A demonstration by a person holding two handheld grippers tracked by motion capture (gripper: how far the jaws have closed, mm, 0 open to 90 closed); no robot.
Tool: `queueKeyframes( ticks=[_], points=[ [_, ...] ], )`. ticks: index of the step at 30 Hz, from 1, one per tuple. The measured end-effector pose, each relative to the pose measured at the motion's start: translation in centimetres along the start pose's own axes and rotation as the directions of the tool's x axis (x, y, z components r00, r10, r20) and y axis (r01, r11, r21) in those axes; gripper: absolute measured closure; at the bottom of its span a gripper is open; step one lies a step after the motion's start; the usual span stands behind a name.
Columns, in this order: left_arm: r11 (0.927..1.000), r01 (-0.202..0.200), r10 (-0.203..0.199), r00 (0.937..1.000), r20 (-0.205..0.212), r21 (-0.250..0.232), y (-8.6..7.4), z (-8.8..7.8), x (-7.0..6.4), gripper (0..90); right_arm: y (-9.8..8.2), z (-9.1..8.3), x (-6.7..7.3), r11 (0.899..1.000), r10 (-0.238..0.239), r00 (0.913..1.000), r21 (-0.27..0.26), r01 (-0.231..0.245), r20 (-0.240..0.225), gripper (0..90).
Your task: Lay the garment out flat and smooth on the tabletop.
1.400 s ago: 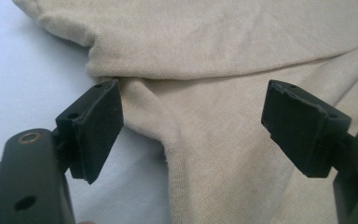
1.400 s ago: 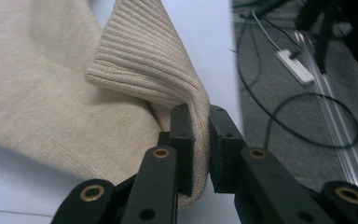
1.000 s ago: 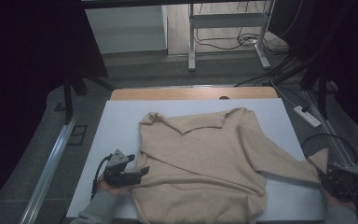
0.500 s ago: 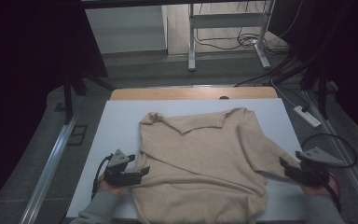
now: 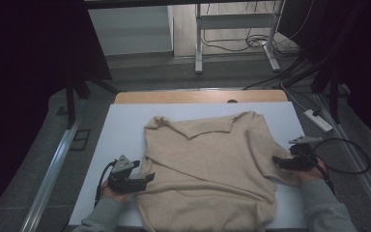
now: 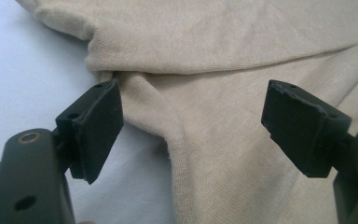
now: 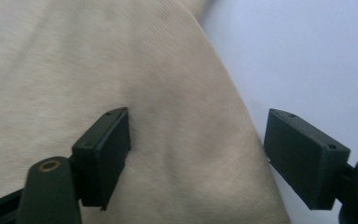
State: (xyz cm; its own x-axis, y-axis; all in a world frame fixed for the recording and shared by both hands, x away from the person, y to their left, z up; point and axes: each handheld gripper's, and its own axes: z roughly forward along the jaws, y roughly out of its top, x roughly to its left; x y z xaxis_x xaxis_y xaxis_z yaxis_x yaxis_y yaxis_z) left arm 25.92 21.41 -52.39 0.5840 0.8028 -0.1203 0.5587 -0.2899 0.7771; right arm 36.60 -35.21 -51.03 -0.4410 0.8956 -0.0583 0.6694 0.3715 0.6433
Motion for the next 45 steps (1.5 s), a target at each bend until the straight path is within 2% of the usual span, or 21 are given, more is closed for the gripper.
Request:
queueKeyframes(
  ticks=[2,6,9,10,11,12,14,17,20,23,26,28,30,31,33,34,35,37,38,42,45],
  points=[
    [1.0,-0.003,0.003,1.0,0.001,0.001,0.0,0.0,0.0,20.7,-0.2,0.2,-0.6,0.999,0.034,0.9987,0.01,-0.033,-0.038,25.0],
    [1.0,-0.004,0.004,1.0,0.004,0.004,0.0,0.1,-0.1,20.7,-0.3,-0.1,-0.8,0.999,0.034,0.9993,0.009,-0.034,-0.017,40.6],
    [1.0,-0.006,0.006,1.0,0.004,0.001,0.0,0.0,-0.1,20.7,-0.3,-0.5,-0.6,0.999,0.033,0.9986,0.015,-0.032,-0.041,67.8],
    [1.0,-0.006,0.006,1.0,0.005,0.0,0.0,0.0,-0.1,20.7,-0.3,-0.6,-0.5,0.999,0.03,0.9983,0.02,-0.029,-0.049,74.8],
    [1.0,-0.006,0.006,1.0,0.006,0.0,0.0,0.0,-0.1,20.7,-0.2,-0.7,-0.2,1.0,0.017,0.9986,0.025,-0.016,-0.051,77.9],
    [1.0,-0.006,0.006,1.0,0.006,0.0,0.0,0.0,-0.1,20.7,-0.2,-0.8,0.0,1.0,-0.003,0.9992,0.029,0.005,-0.04,79.0],
    [1.0,-0.006,0.006,1.0,0.007,-0.001,0.0,0.0,-0.1,20.7,-0.2,-1.0,0.1,1.0,-0.015,0.9998,0.022,0.015,-0.014,79.7],
    [1.0,-0.005,0.005,1.0,0.008,-0.003,0.0,0.0,-0.1,20.7,-0.5,-1.8,-0.2,1.0,0.005,0.9998,-0.014,-0.005,0.021,80.1],
    [1.0,-0.004,0.004,0.9999,0.009,-0.001,0.0,0.0,0.0,20.7,-0.8,-3.3,-1.1,0.997,0.044,0.9936,-0.072,-0.036,0.105,80.7],
    [1.0,-0.005,0.005,0.9999,0.009,-0.003,0.0,0.0,-0.1,20.7,-1.6,-4.8,-2.5,0.991,0.091,0.9807,-0.112,-0.072,0.173,81.0],
    [1.0,-0.006,0.006,0.9999,0.01,-0.004,0.0,0.0,-0.1,20.7,-2.8,-5.9,-4.3,0.988,0.13,0.9575,-0.117,-0.103,0.257,81.0],
    [1.0,-0.006,0.006,0.9999,0.009,-0.004,0.0,0.0,-0.1,20.7,-3.9,-6.5,-5.7,0.984,0.169,0.9332,-0.105,-0.143,0.317,80.9],
    [1.0,-0.005,0.005,0.9999,0.009,-0.001,0.0,0.0,-0.1,20.7,-5.2,-7.0,-7.2,0.976,0.216,0.9024,-0.084,-0.199,0.373,80.5],
    [1.0,-0.005,0.005,1.0,0.008,-0.001,0.0,0.0,-0.1,20.7,-5.9,-7.2,-7.9,0.971,0.239,0.8924,-0.079,-0.226,0.383,79.7],
    [1.0,-0.005,0.005,1.0,0.008,-0.001,0.1,0.0,-0.1,20.7,-7.0,-7.4,-8.8,0.959,0.28,0.8911,-0.074,-0.272,0.357,77.6],
    [1.0,-0.005,0.005,0.9999,0.009,-0.001,0.1,0.0,-0.1,20.7,-7.3,-7.5,-8.9,0.957,0.287,0.8906,-0.073,-0.279,0.353,75.2],
    [1.0,-0.006,0.006,0.9999,0.01,0.0,0.1,0.1,-0.1,20.7,-7.3,-7.5,-8.8,0.96,0.28,0.8955,-0.073,-0.272,0.346,70.1],
    [1.0,-0.008,0.008,0.9999,0.012,0.002,0.1,0.2,-0.1,20.7,-6.8,-7.5,-8.2,0.967,0.255,0.9112,-0.084,-0.24,0.324,52.3],
    [1.0,-0.008,0.008,0.9999,0.014,0.003,0.1,0.2,-0.1,20.7,-6.4,-7.6,-7.7,0.968,0.251,0.9197,-0.105,-0.229,0.302,47.8],
    [0.9999,-0.01,0.01,0.9998,0.017,0.003,0.1,0.2,-0.1,20.7,-4.5,-7.9,-5.6,0.975,0.192,0.9484,-0.158,-0.156,0.252,40.0],
    [1.0,-0.008,0.008,0.9998,0.017,0.0,0.1,0.1,-0.1,20.7,-3.1,-8.0,-3.6,0.975,0.148,0.9723,-0.191,-0.113,0.181,38.8]
  ],
)
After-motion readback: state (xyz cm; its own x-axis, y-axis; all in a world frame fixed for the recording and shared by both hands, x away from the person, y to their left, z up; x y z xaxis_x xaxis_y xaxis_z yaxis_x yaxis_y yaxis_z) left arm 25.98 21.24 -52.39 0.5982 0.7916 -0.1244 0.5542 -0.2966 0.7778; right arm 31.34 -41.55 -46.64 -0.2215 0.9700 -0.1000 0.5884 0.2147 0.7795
